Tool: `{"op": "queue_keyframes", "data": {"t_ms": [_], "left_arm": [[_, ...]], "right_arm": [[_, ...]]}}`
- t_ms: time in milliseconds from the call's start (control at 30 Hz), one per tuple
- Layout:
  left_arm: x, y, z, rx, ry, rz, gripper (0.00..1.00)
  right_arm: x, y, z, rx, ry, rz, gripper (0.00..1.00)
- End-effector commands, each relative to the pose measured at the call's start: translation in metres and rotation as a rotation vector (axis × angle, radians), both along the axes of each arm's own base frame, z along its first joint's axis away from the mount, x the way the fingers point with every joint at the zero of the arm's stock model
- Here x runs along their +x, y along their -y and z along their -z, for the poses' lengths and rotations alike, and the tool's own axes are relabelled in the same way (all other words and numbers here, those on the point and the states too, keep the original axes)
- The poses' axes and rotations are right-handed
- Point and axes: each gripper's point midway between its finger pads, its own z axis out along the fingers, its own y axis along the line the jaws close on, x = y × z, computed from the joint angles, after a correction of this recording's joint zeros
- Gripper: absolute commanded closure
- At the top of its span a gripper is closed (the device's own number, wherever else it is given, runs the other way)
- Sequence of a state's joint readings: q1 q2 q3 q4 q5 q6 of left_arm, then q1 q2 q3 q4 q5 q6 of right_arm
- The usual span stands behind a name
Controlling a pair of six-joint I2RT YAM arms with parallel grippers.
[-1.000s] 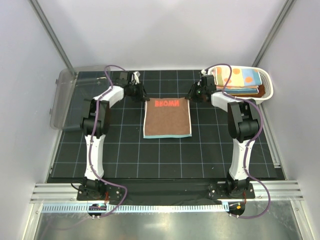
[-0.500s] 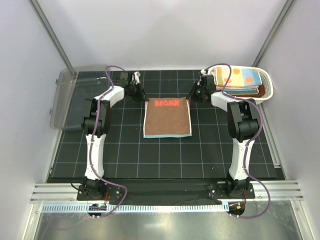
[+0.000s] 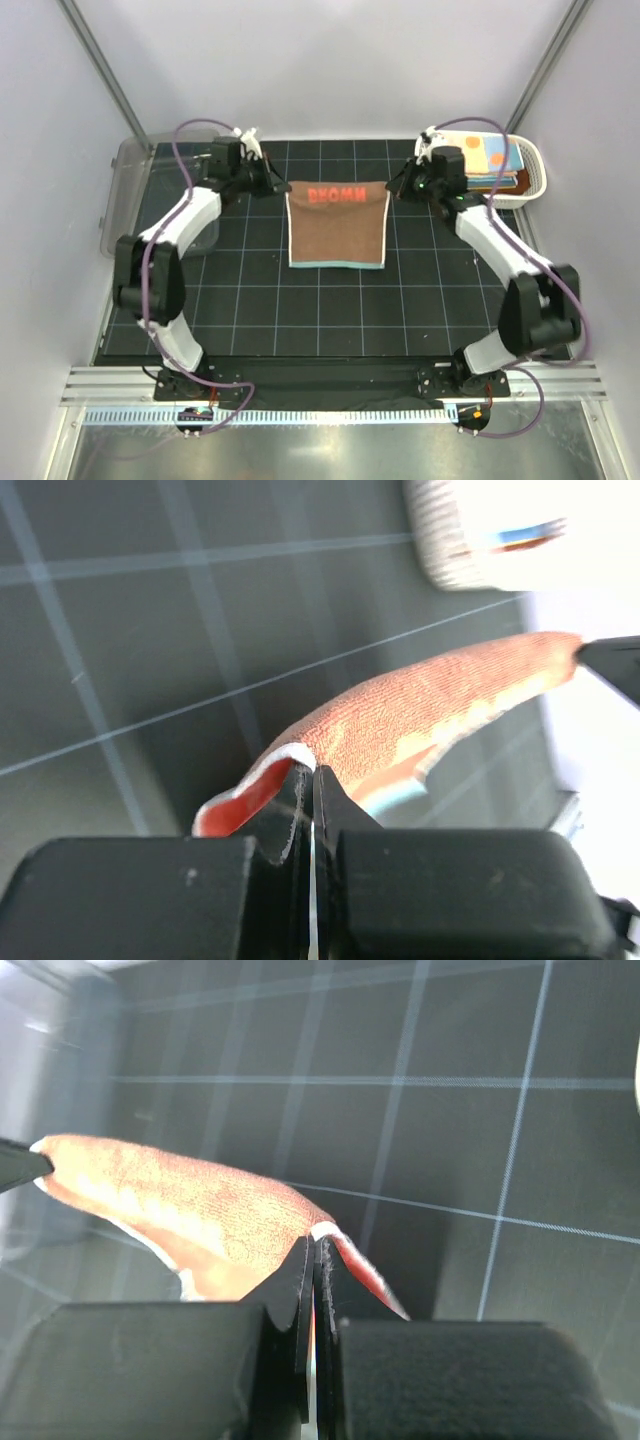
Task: Fold and stack the towels
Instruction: Fold the towel
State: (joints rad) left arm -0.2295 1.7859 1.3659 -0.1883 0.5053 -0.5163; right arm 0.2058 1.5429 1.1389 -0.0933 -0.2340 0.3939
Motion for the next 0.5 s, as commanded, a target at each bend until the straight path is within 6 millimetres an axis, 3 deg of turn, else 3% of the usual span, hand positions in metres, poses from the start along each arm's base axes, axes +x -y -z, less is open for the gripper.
{"op": "queue_keyframes", "data": {"t_ms": [0,33,67,100,167,200,233,267,300,333,367,467], "left_arm": [[-0.025,0.018,-0.071,-0.102,0.179,0.086,1.00],[-0.043,0.019,-0.082,-0.111,0.199,0.101,1.00],[-0.054,0.022,-0.087,-0.117,0.210,0.116,1.00],[-0.070,0.032,-0.091,-0.120,0.221,0.148,1.00],[-0.105,0.037,-0.104,-0.126,0.267,0.182,1.00],[-0.122,0.044,-0.108,-0.117,0.279,0.189,1.00],[-0.144,0.042,-0.116,-0.127,0.302,0.194,1.00],[-0.158,0.044,-0.123,-0.139,0.322,0.201,1.00],[-0.167,0.045,-0.128,-0.136,0.345,0.185,1.00],[-0.187,0.055,-0.129,-0.140,0.350,0.214,1.00],[-0.204,0.049,-0.136,-0.142,0.370,0.201,1.00],[-0.227,0.045,-0.137,-0.148,0.369,0.154,1.00]], "right_arm": [[-0.040,-0.003,-0.056,0.000,0.109,-0.032,0.99],[-0.051,-0.006,-0.064,-0.009,0.125,-0.045,0.99],[-0.067,-0.007,-0.058,-0.023,0.094,-0.055,0.99],[-0.085,-0.006,-0.078,-0.016,0.148,-0.058,0.99],[-0.117,-0.010,-0.071,-0.009,0.127,-0.089,0.99],[-0.136,-0.008,-0.087,0.009,0.177,-0.095,0.99],[-0.149,-0.009,-0.089,0.019,0.189,-0.107,0.99],[-0.163,-0.008,-0.075,0.032,0.153,-0.106,0.99],[-0.183,-0.007,-0.090,0.070,0.207,-0.130,0.99],[-0.194,-0.008,-0.091,0.090,0.216,-0.143,0.99],[-0.204,-0.009,-0.083,0.111,0.202,-0.153,0.99],[-0.231,-0.004,-0.106,0.199,0.310,-0.167,0.99]]}}
